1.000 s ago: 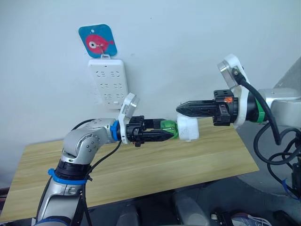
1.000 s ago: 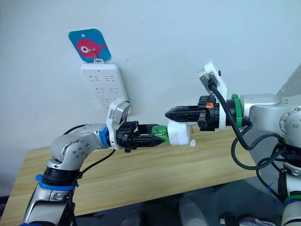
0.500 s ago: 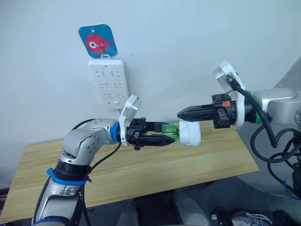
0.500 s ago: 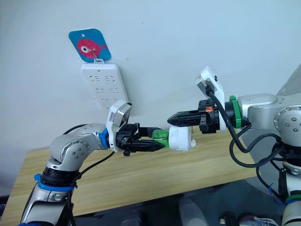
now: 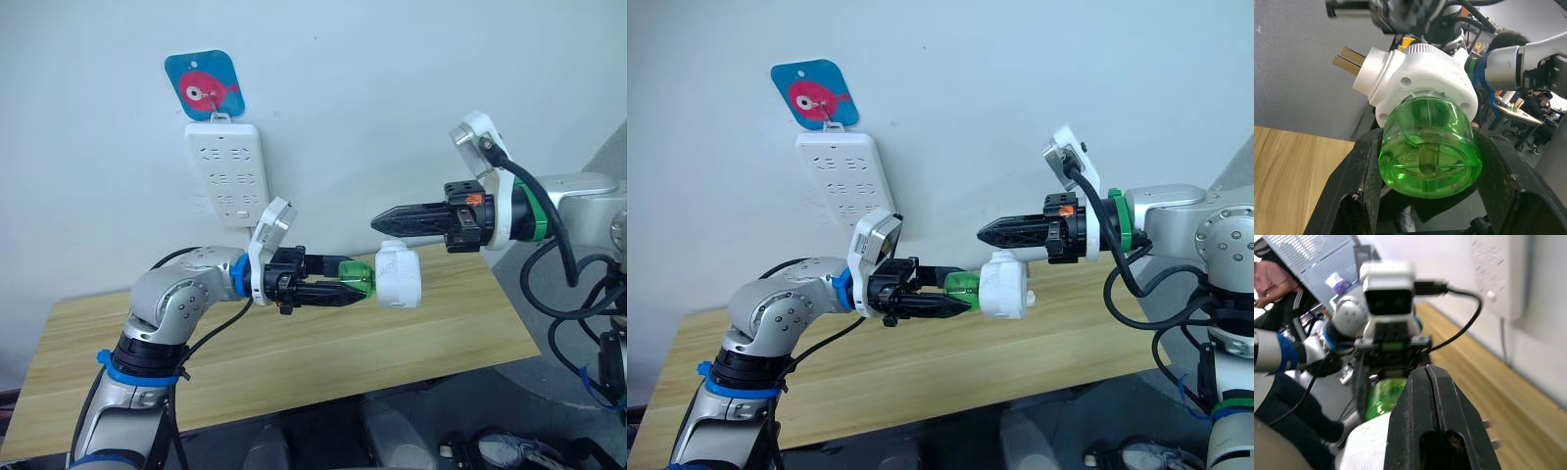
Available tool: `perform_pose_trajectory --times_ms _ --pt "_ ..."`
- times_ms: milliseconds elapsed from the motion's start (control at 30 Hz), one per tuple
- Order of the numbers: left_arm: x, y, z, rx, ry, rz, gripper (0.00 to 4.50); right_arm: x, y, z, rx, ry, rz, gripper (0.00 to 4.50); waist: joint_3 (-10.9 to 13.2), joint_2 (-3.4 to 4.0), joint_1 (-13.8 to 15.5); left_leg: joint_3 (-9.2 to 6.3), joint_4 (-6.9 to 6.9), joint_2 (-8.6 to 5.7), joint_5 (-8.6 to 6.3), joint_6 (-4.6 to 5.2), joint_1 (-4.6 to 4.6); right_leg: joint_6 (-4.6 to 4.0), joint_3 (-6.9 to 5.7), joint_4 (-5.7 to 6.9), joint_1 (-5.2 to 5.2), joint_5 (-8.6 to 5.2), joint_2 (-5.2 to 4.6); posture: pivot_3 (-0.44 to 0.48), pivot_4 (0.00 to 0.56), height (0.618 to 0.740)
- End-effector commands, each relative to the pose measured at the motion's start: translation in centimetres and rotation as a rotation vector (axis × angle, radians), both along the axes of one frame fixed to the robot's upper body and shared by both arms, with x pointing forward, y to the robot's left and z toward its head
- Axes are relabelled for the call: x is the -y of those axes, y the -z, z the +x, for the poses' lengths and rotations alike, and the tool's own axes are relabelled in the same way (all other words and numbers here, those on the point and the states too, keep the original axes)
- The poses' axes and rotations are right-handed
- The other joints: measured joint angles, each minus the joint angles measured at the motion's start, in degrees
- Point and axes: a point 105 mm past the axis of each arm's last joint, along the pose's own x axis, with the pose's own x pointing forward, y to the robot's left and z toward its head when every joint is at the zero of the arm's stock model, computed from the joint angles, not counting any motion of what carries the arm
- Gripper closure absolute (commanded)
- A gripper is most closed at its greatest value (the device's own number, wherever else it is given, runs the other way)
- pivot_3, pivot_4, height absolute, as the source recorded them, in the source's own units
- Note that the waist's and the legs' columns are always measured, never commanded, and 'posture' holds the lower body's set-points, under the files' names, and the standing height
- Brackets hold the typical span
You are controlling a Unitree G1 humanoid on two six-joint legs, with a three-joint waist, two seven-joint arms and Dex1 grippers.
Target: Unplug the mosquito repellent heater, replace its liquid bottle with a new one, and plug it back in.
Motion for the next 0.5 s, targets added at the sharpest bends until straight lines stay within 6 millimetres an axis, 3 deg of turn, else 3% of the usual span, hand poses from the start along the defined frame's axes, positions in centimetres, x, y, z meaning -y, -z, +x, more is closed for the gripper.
perform_pose_trajectory --times_ms 33,500 --pt "-0.1 -1.5 -0.4 0.04 0.015 -0.04 2.22 0.2 -0.4 -0.1 0.049 -0.007 -0.007 4.5 0.0 0.0 -0.01 0.0 0.0 0.0 0.0 0.0 0.0 0.0 0.0 0.0 0.0 0.0 0.0 -0.217 0.096 0.736" --pt "0.0 -2.6 -0.1 0.026 -0.005 -0.081 2.22 -0.1 1.8 -1.5 0.049 -0.096 -0.103 4.5 0.0 0.0 0.01 -0.01 0.01 0.0 -0.01 0.01 0.01 0.02 0.0 0.0 0.0 -0.01 0.0 -0.209 0.091 0.736"
